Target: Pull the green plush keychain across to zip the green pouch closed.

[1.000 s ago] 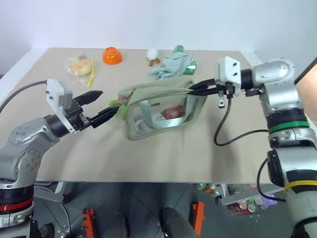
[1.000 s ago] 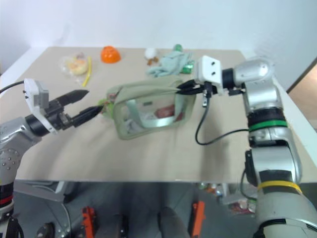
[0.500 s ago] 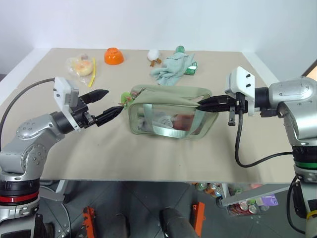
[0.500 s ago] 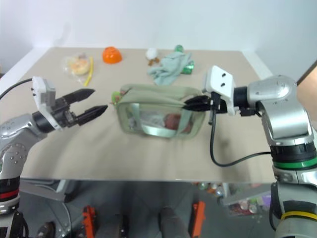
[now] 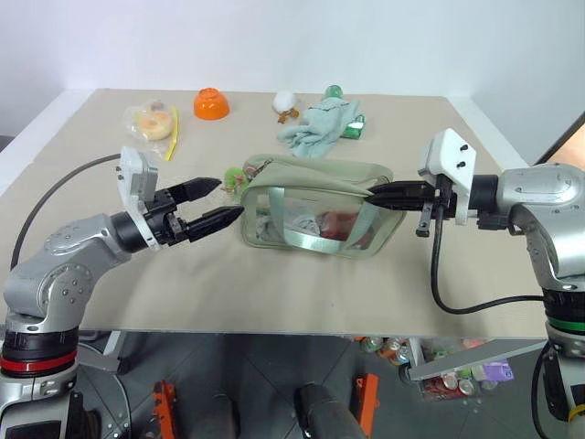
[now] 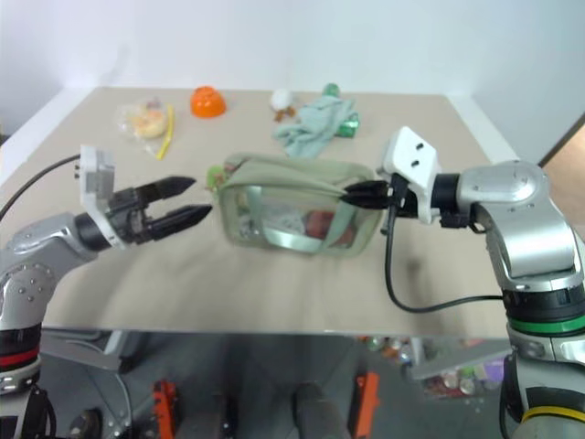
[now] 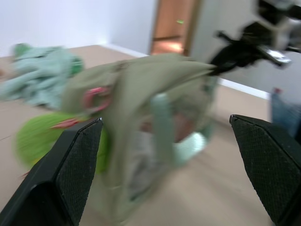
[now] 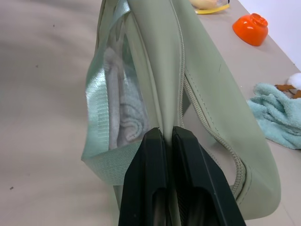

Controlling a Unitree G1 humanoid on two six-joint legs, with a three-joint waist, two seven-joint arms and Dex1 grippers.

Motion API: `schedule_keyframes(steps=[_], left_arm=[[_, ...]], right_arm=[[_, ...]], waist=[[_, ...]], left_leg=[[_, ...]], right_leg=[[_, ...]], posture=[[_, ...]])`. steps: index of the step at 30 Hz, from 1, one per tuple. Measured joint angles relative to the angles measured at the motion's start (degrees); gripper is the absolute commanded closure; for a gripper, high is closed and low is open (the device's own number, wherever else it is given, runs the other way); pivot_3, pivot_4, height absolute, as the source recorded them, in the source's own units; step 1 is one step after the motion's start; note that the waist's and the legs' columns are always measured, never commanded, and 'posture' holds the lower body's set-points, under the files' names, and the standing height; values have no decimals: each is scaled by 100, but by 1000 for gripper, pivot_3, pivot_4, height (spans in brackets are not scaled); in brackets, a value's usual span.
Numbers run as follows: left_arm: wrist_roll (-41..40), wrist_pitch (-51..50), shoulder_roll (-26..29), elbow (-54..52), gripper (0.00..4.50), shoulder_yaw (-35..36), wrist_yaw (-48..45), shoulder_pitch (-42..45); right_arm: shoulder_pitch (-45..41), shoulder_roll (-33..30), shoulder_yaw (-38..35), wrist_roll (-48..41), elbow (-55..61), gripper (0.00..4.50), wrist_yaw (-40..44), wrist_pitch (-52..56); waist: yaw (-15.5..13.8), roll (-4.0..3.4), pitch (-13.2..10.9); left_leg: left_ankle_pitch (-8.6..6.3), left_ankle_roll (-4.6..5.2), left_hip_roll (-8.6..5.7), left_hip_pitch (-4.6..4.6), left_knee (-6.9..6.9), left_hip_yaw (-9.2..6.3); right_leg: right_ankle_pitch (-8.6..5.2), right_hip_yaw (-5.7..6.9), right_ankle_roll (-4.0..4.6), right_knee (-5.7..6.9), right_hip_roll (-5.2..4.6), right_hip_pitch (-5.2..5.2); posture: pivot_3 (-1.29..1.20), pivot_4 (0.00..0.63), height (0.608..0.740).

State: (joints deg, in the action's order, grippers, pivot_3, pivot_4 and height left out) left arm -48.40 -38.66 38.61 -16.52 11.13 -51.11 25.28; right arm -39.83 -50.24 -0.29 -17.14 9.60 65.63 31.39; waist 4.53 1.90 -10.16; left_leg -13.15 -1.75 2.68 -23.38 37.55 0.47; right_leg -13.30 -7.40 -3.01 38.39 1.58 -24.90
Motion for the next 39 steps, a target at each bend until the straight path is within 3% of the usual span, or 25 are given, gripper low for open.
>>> schedule_keyframes(steps=[6, 13, 19, 25, 33, 39], left_arm=[[61, 2, 158, -104, 0, -254, -501, 150], [301, 98, 257, -35, 0, -448, -774, 278], [648, 465, 82, 154, 0, -371, -388, 276], [982, 879, -177, 596, 0, 142, 404, 255], [1035, 1019, -285, 578, 0, 232, 569, -72], [949, 973, -290, 460, 0, 228, 554, -72]], right_arm=[[53, -54, -23, -86, -37, 4462, -14, -45], [47, -83, -139, -646, -85, 2096, 38, 456], [-206, 140, -1185, -1964, 153, 45, -537, 1659], [383, 839, -1848, -3000, 834, 45, -1574, 2396], [1394, 543, -1698, -1984, 709, 45, -1694, 1168], [1685, 362, -1691, -1628, 345, 45, -1461, 598]], waist=[[-6, 1, 0], [-7, 0, -1], [-16, 1, -1], [-19, 0, -1], [-30, 1, -1], [-14, 0, -1]], left_leg=[[2, 0, -2, 1, 1, -1], [2, 1, -1, -2, 0, -3], [2, 1, -1, -1, 0, -20], [4, 5, -1, -6, -1, -31], [4, 5, -7, -12, 0, -28], [4, 5, -3, -1, -1, -29]], right_leg=[[0, 0, 1, -1, 1, 3], [-1, 0, 0, 0, 1, 0], [0, 8, 1, -1, 4, 7], [0, 16, 2, -1, 7, 6], [-2, 15, -3, -9, -3, 9], [1, 14, 1, -6, 6, 12]], posture=[[0, 150, 740], [0, 150, 740], [0, 150, 740], [0, 150, 740], [0, 150, 740], [0, 150, 740]])
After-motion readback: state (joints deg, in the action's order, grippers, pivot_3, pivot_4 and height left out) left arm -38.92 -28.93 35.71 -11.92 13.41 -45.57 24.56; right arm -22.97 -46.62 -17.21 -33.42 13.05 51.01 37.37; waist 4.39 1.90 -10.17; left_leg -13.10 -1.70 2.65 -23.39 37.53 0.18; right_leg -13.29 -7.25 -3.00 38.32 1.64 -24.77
